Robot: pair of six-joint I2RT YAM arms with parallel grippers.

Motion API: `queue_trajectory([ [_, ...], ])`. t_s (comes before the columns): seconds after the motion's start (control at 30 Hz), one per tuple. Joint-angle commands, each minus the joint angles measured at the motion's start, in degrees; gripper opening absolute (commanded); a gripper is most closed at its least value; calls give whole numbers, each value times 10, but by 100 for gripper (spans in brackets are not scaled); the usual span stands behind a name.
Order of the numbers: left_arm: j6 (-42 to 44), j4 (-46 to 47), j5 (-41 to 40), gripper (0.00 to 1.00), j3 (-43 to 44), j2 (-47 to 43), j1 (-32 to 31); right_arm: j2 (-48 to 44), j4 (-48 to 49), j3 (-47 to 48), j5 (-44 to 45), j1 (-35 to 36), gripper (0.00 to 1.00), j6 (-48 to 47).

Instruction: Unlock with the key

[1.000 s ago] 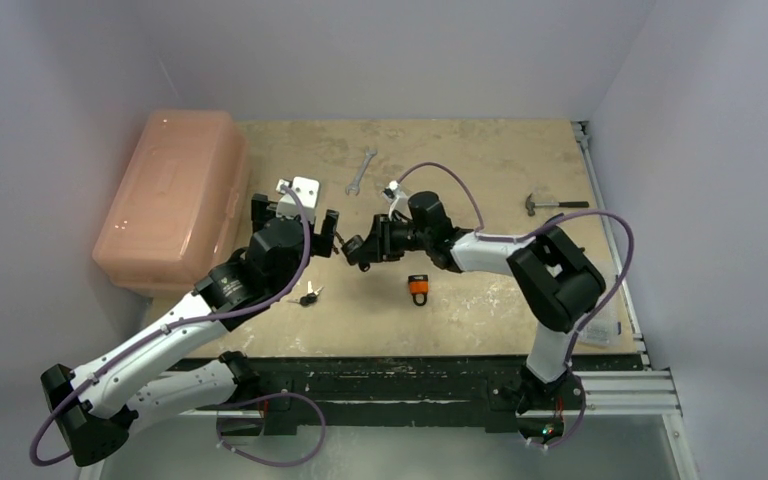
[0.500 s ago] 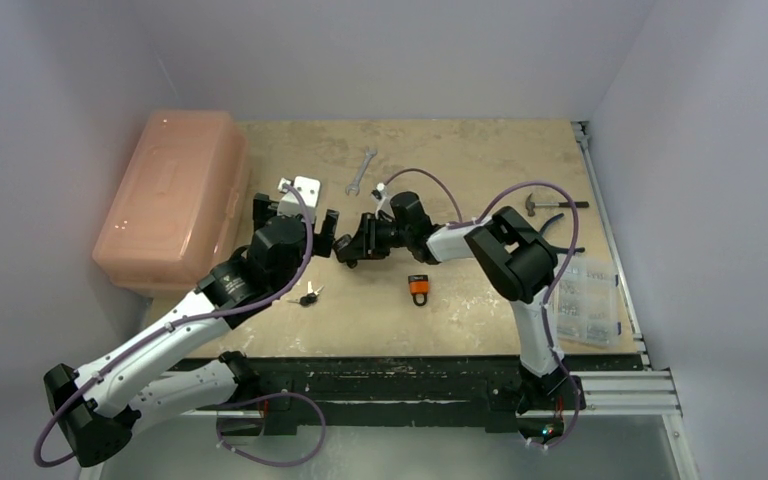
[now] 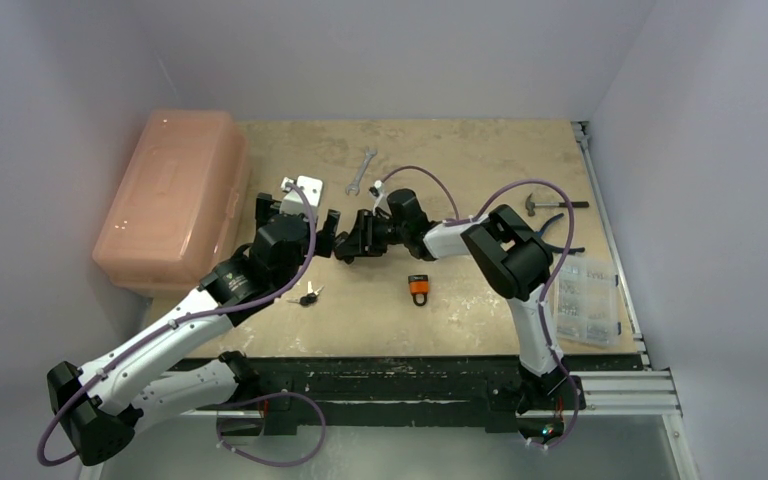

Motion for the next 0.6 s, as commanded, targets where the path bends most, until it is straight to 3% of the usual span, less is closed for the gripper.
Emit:
queue_trajectory([
  [0.0,7,16,6,94,0,2,6,-5,16,30,8,-6,50,-3],
  [0.57,8,16,3,94,0,5,8,-76,-116,26,97,-8,76,-92],
])
